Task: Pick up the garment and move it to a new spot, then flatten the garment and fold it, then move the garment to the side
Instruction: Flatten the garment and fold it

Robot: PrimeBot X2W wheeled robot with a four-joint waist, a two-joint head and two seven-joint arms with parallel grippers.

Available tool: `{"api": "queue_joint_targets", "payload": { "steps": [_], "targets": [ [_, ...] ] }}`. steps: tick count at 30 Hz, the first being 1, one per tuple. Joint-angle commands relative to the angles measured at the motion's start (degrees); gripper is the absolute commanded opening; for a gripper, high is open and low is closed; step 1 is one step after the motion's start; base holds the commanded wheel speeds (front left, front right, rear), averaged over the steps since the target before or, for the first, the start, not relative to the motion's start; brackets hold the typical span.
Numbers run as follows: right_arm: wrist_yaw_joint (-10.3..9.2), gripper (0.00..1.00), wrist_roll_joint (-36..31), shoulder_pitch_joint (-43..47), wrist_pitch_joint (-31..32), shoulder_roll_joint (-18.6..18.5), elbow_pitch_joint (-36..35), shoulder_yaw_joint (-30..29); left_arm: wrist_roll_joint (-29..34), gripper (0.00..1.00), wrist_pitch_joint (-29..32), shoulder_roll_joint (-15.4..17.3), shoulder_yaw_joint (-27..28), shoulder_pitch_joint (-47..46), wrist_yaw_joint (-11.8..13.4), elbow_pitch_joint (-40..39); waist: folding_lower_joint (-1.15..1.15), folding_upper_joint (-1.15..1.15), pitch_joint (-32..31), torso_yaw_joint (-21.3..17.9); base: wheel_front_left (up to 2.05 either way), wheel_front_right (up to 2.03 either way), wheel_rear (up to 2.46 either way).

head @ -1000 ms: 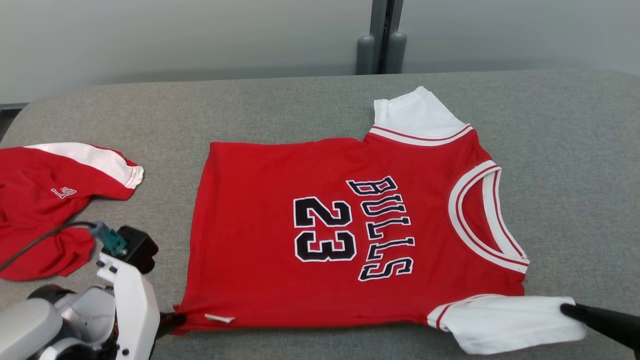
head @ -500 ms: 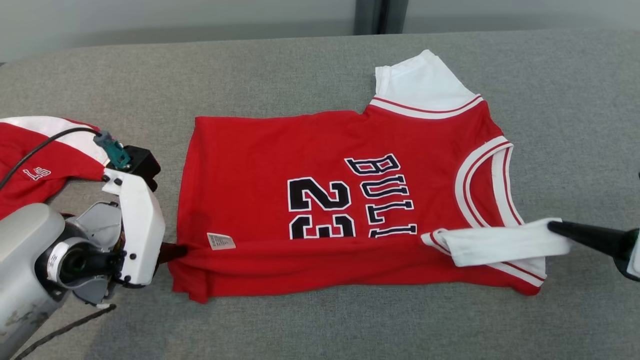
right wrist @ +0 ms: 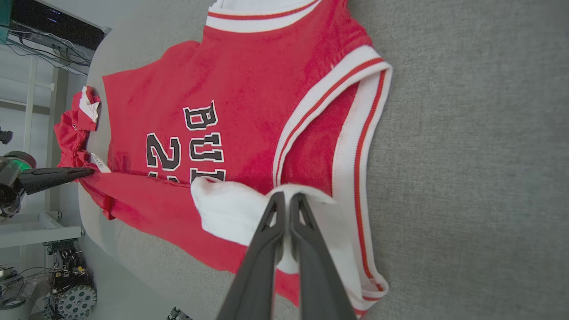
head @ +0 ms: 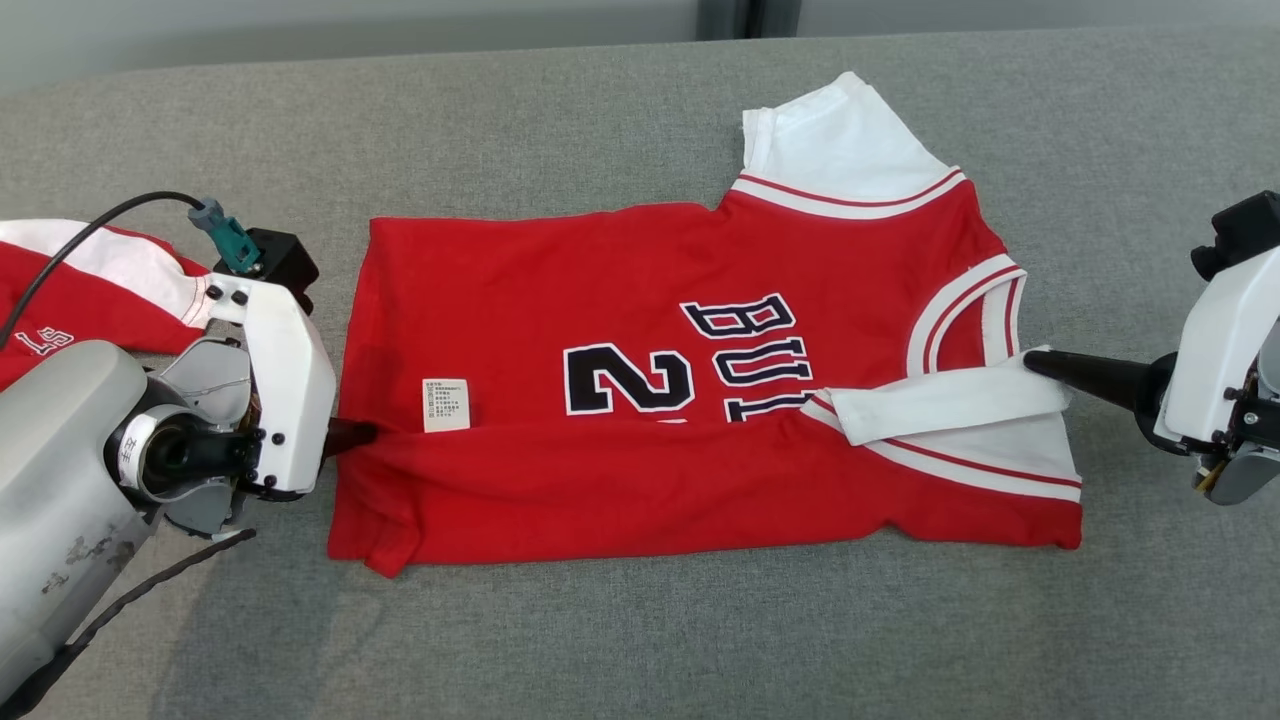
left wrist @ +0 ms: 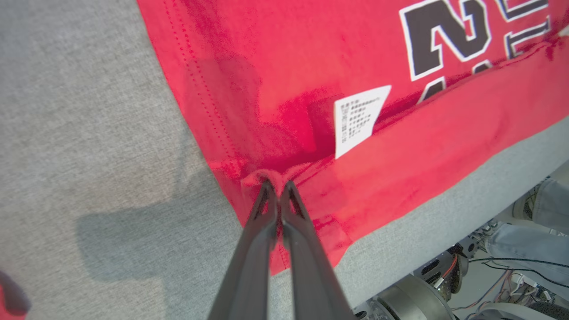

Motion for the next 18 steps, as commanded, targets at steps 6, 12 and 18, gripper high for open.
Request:
{"api": "queue_joint_targets", "payload": {
  "steps": [6, 12, 18],
  "targets": [
    [0.12, 1.0, -2.95, 2.71, -3.98, 2.29, -2.07, -4.86, 1.4, 1.0, -5.91, -0.67, 1.17, 0.61, -2.2, 2.84, 0.0, 0.0, -2.83, 0.29, 0.0, 0.0, 0.0],
    [0.12, 1.0, -7.86, 8.73, -14.29, 3.18, -10.53, -9.94, 4.32, 1.0, -19.69, 0.16, 4.31, 3.83, -3.23, 0.79, 0.0, 0.0, -6.01, 0.52, 0.0, 0.0, 0.0],
    [0.12, 1.0, -18.61, 18.75, -28.7, 4.83, -16.76, -16.66, 10.27, 1.0, -38.94, 0.27, 7.04, 10.8, 1.6, -3.54, 0.0, 0.0, -8.35, 1.52, 0.0, 0.0, 0.0]
  ]
}}
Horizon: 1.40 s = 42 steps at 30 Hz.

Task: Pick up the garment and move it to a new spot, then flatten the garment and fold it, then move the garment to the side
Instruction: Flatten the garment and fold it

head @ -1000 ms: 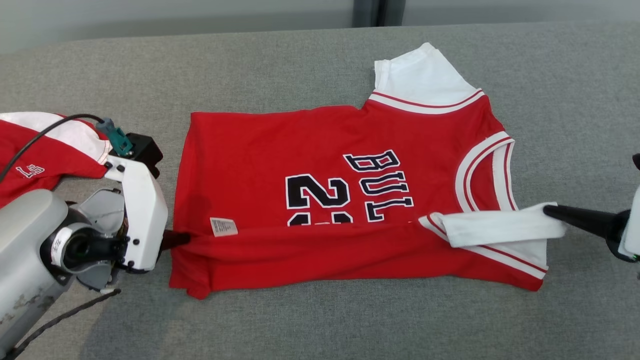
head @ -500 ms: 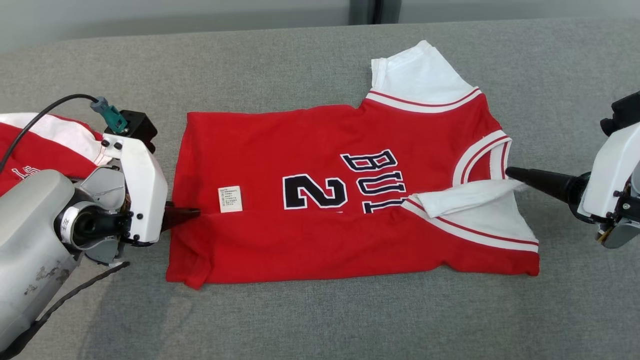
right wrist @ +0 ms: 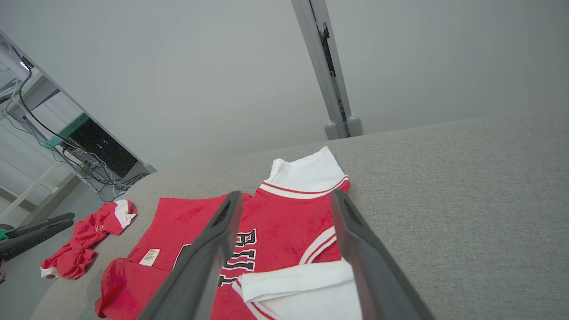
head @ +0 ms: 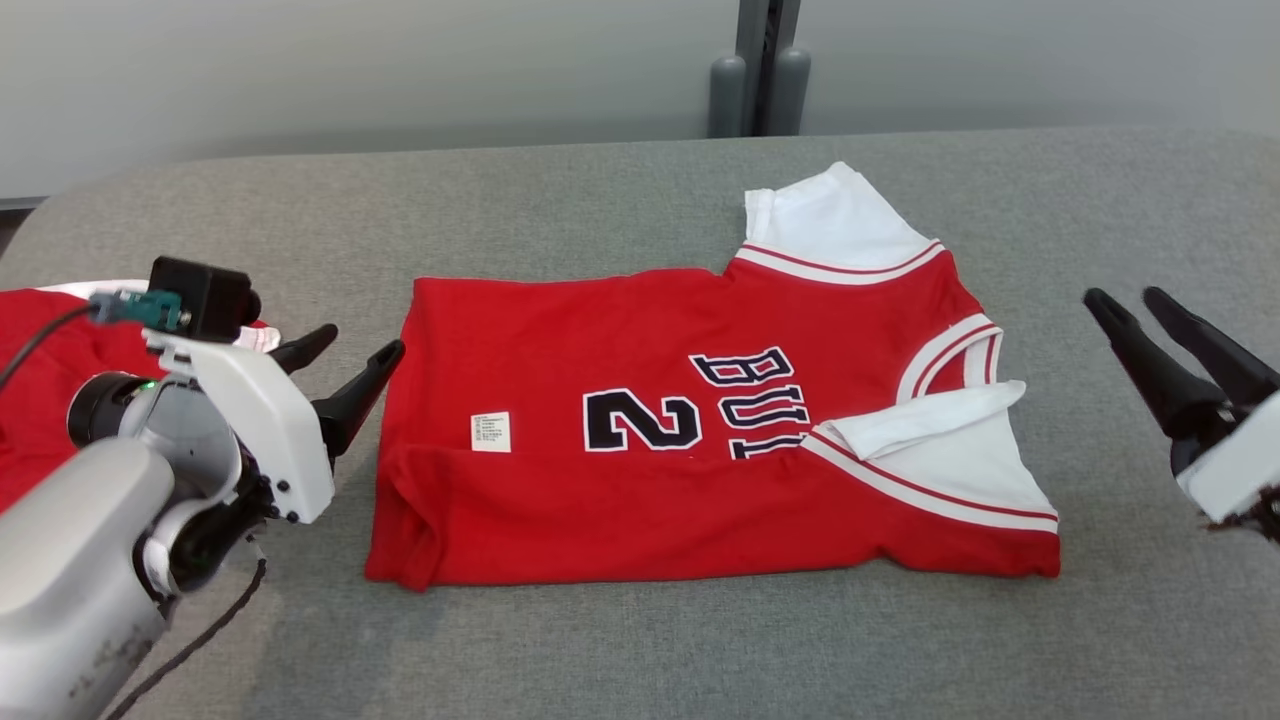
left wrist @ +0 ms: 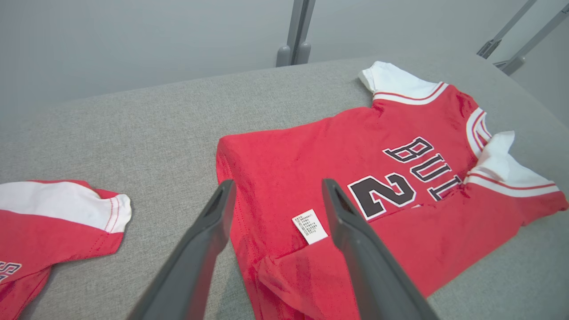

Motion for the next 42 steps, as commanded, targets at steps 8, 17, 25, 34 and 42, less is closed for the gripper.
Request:
{"api": "queue_joint_targets", "payload": {
  "steps": [8, 17, 25, 34, 42],
  "targets": [
    [0.12, 1.0, -10.54, 15.19, -12.09, 7.96, -5.62, -9.56, 5.95, 1.0, -19.83, 0.3, 3.57, 11.77, 13.67, -8.56, 0.0, 0.0, -1.9, 1.58, 0.0, 0.0, 0.0],
    [0.12, 1.0, -16.95, 25.79, -11.76, 14.64, -5.17, -12.97, 7.31, 1.0, -23.16, -0.87, 0.49, 22.74, 20.84, -11.94, 0.0, 0.0, -2.68, 1.02, 0.0, 0.0, 0.0],
    [0.12, 1.0, -19.54, 20.97, -6.64, 16.14, 3.5, -11.89, 9.3, 1.0, -15.65, -1.32, -4.37, 20.1, 21.0, -9.85, 0.0, 0.0, -1.14, 0.4, 0.0, 0.0, 0.0],
    [0.12, 1.0, -20.21, 15.37, 0.05, 18.14, 12.11, -11.07, 8.98, 1.0, -7.42, -2.45, -7.08, 16.7, 22.09, -6.62, 0.0, 0.0, 0.27, 1.21, 0.0, 0.0, 0.0],
    [0.12, 0.56, -19.6, 13.4, 4.49, 19.06, 13.48, -10.31, 7.95, 1.0, -5.85, -2.84, -6.87, 15.53, 20.78, -4.57, 0.0, 0.0, 1.2, 1.16, 0.0, 0.0, 0.0]
  ]
}}
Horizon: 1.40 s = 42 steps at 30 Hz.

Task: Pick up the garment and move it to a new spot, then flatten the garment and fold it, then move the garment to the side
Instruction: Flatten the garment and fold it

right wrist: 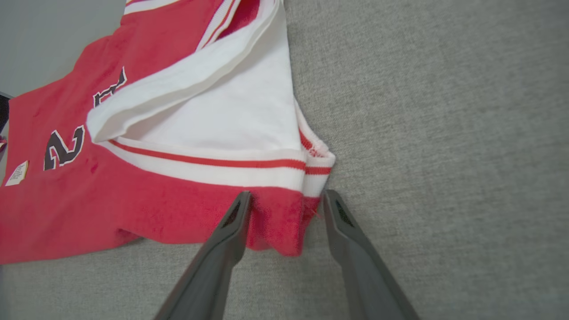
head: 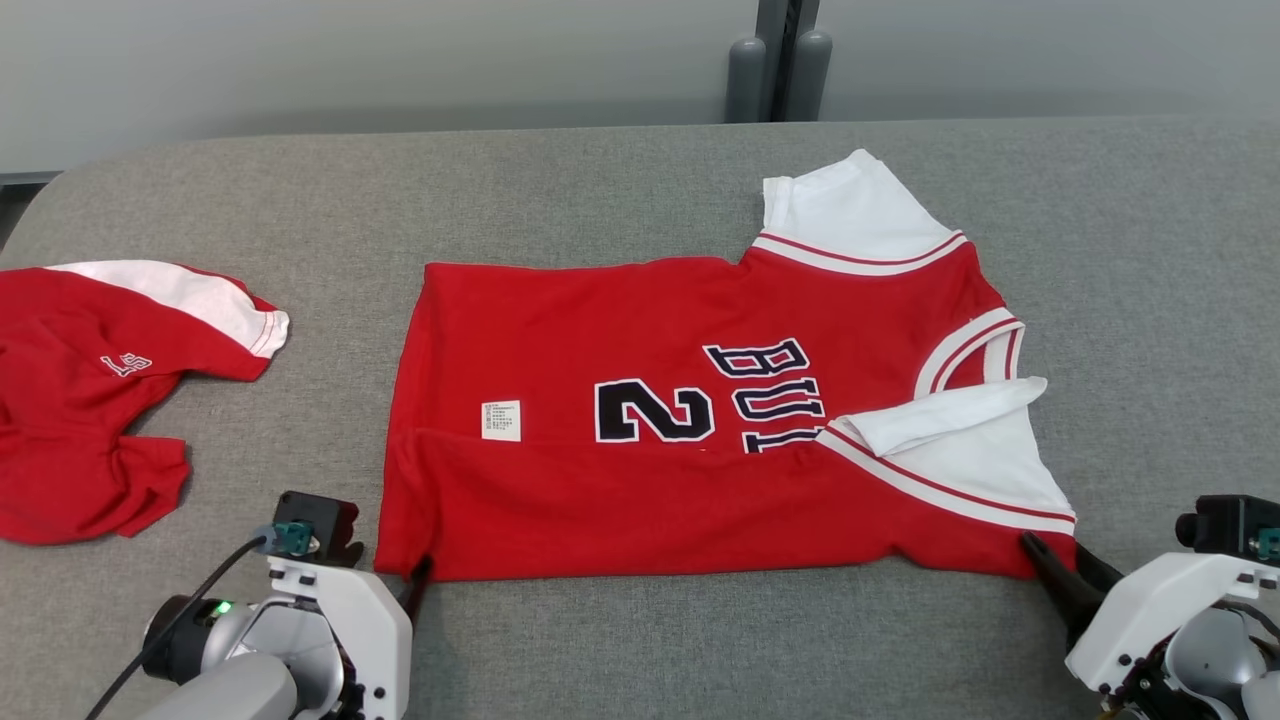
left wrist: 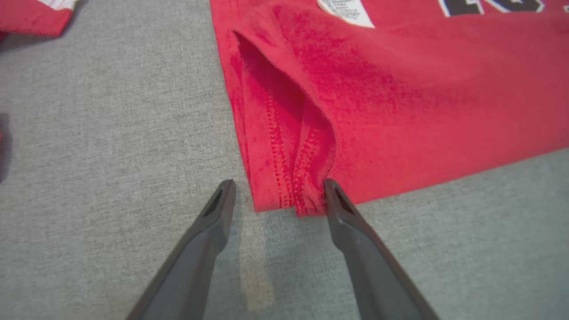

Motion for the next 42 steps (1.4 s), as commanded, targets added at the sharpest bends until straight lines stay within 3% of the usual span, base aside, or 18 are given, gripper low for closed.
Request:
{"api": "queue_joint_targets", "payload": {
  "steps": [1, 2, 4, 5, 6, 7, 8, 9, 10, 11, 22, 27, 34, 42],
  "targets": [
    [0.12, 0.46, 0.17, -0.76, 0.31, 0.16, 0.05, 0.19, -0.29, 1.0, -0.13, 0.16, 0.41, -1.04, -0.03, 0.78, 0.0, 0.0, 0.11, -0.08, 0.0, 0.0, 0.0],
    [0.12, 0.4, 0.22, -0.72, 0.56, 0.36, 0.05, 0.3, -0.39, 1.0, -0.04, 0.1, 0.46, -1.01, -0.03, 1.18, 0.0, 0.0, 0.16, -0.14, 0.0, 0.0, 0.0],
    [0.12, 0.08, 0.34, -0.74, 0.92, 0.62, -0.03, 0.4, -0.72, 1.0, 0.34, -0.06, 0.54, -0.95, -0.12, 1.91, 0.0, 0.0, 0.23, -0.25, 0.0, 0.0, 0.0],
    [0.12, 0.0, 0.52, -0.79, 0.88, 0.75, -0.11, 0.41, -0.94, 1.0, 0.53, -0.04, 0.54, -1.0, -0.38, 2.09, 0.0, 0.0, 0.29, -0.31, 0.0, 0.0, 0.0],
    [0.12, 0.0, 0.68, -0.83, 0.84, 0.87, -0.19, 0.45, -1.09, 1.0, 0.9, -0.05, 0.39, -1.06, -0.8, 2.12, 0.0, 0.0, 0.37, -0.36, 0.0, 0.0, 0.0],
    [0.12, 0.0, 0.81, -0.84, 1.02, 0.97, -0.24, 0.58, -1.38, 0.86, 1.0, -0.06, 0.35, -1.02, -1.32, 2.15, 0.0, 0.0, 0.39, -0.4, 0.0, 0.0, 0.0],
    [0.12, 0.0, 1.07, -0.76, 1.16, 1.06, -0.21, 0.63, -1.71, 0.64, 1.3, -0.1, 0.28, -0.88, -1.82, 2.21, 0.0, 0.0, 0.36, -0.44, 0.0, 0.0, 0.0],
    [0.12, 0.0, 1.07, -0.76, 1.16, 1.06, -0.21, 0.63, -1.71, 0.64, 1.3, -0.1, 0.28, -0.88, -1.82, 2.21, 0.0, 0.0, 0.36, -0.44, 0.0, 0.0, 0.0],
    [0.12, 0.0, 1.36, -0.71, 1.28, 1.12, -0.19, 0.71, -1.87, 0.39, 1.44, -0.17, 0.19, -0.77, -2.13, 2.29, 0.0, 0.0, 0.36, -0.48, 0.0, 0.0, 0.0],
    [0.12, 0.0, 1.46, -0.67, 1.34, 1.13, -0.18, 0.74, -2.04, 0.0, 1.35, -0.26, 0.17, -0.76, -2.34, 2.35, 0.0, 0.0, 0.39, -0.5, 0.0, 0.0, 0.0],
    [0.12, 0.0, 3.69, 0.76, 1.53, -0.65, -1.96, 0.23, -2.86, 0.0, 1.64, 1.05, 0.2, 0.82, -2.6, 0.37, 0.0, 0.0, -2.89, 0.03, 0.0, 0.0, 0.0],
    [0.12, 0.0, 6.24, 4.2, 4.83, -2.33, -5.1, -0.32, -3.27, 0.0, 3.83, 3.8, -1.08, 2.72, -2.91, -4.06, 0.0, 0.0, -5.22, 0.5, 0.0, 0.0, 0.0],
    [0.12, 0.0, 8.25, 11.19, 10.25, -3.77, -11.66, -4.15, -4.84, 0.0, 6.3, 9.01, -1.58, 5.97, -0.9, -13.06, 0.0, 0.0, -6.26, 0.89, 0.0, 0.0, 0.0],
    [0.12, 0.0, 6.96, 19.25, 18.4, -0.37, -19.35, -10.24, -6.29, 0.0, 9.03, 12.61, -2.42, 8.49, 1.37, -19.75, 0.0, 0.0, -5.56, 1.01, 0.0, 0.0, 0.0]
  ]
}}
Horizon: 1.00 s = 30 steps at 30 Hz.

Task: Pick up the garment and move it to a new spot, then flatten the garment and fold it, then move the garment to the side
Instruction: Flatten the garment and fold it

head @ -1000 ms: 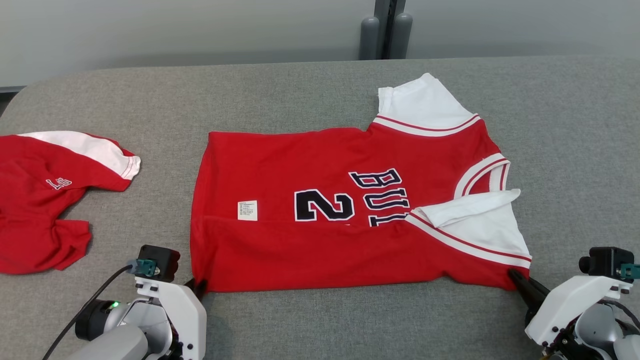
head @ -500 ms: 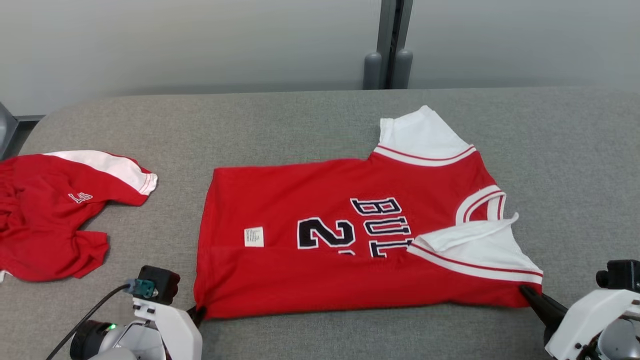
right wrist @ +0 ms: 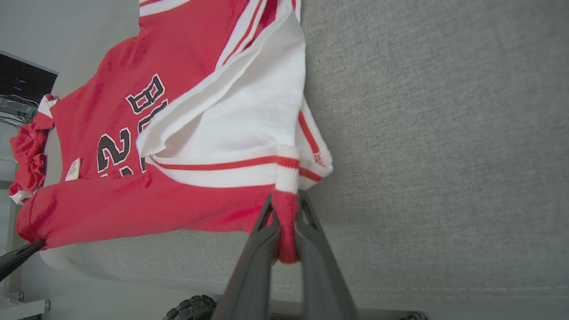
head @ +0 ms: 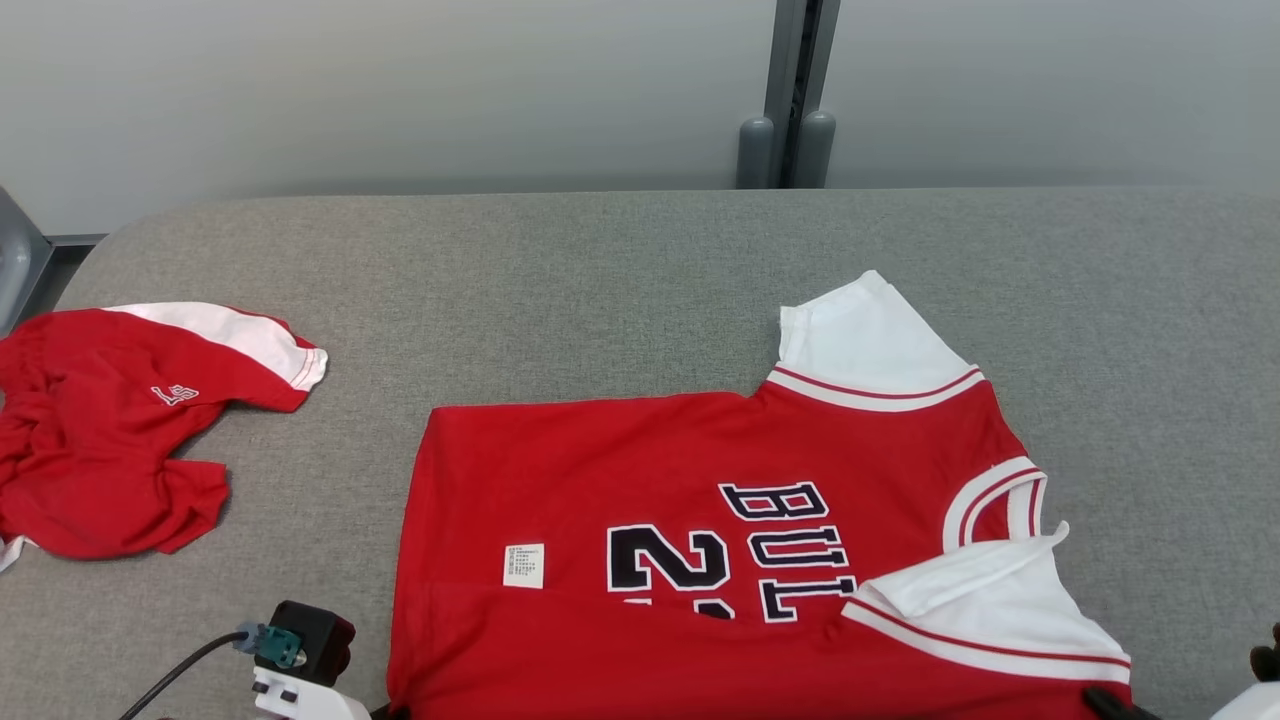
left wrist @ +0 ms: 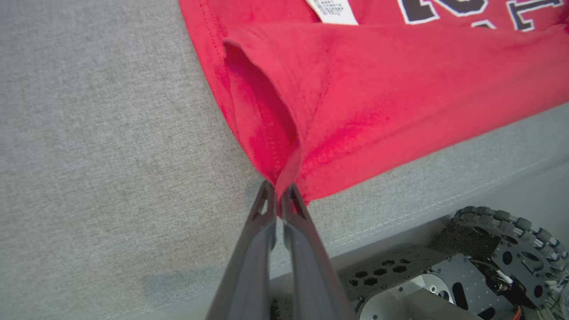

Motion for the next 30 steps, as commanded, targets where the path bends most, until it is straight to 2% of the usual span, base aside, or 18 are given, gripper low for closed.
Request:
{"api": "queue_joint_targets", "payload": {
  "steps": [1, 5, 6, 7, 16, 23, 26, 30],
  "targets": [
    [0.12, 0.0, -0.66, 1.31, 1.55, 1.1, -1.18, -1.06, -0.58, 0.0, 0.35, 0.43, -0.07, 0.79, 0.58, -0.47, 0.0, 0.0, 0.04, -0.12, 0.0, 0.0, 0.0],
    [0.12, 0.0, -2.21, 2.81, 5.28, 3.9, -3.55, -2.9, -0.87, 0.0, 1.07, 0.64, -0.34, 0.93, 1.09, -1.36, 0.0, 0.0, 0.12, -0.39, 0.0, 0.0, 0.0],
    [0.12, 0.33, -2.64, 2.89, 5.91, 4.48, -4.11, -3.42, -1.2, 0.41, 1.29, 0.6, -0.28, 1.07, 1.19, -1.44, 0.0, 0.0, 0.09, -0.46, 0.0, 0.0, 0.0],
    [0.12, 1.0, -3.08, 2.97, 6.5, 5.16, -4.59, -3.9, -1.46, 1.0, 1.83, 0.58, -0.47, 1.26, 1.27, -1.53, 0.0, 0.0, 0.06, -0.55, 0.0, 0.0, 0.0],
    [0.12, 1.0, -5.79, 2.32, 8.91, 7.5, -8.68, -7.92, -0.39, 1.0, 2.15, 1.89, -0.01, 0.04, 2.93, -2.71, 0.0, 0.0, -0.41, -0.93, 0.0, 0.0, 0.0],
    [0.12, 1.0, -7.47, -2.74, 4.85, 5.75, -12.06, -10.04, 2.77, 1.0, -2.1, 3.4, 3.75, -4.05, 4.66, -3.18, 0.0, 0.0, 0.77, -1.14, 0.0, 0.0, 0.0],
    [0.12, 1.0, -7.49, -7.6, 2.93, 4.65, -10.8, -9.36, 5.26, 1.0, -5.03, 2.78, 5.7, -6.98, 5.38, -1.31, 0.0, 0.0, 2.74, -1.38, 0.0, 0.0, 0.0],
    [0.12, 1.0, -8.62, -16.52, 0.11, 3.05, -7.63, -7.03, 7.54, 1.0, -6.9, -0.13, 6.82, -11.51, 4.37, 1.66, 0.0, 0.0, 6.83, -1.34, 0.0, 0.0, 0.0]
  ]
}}
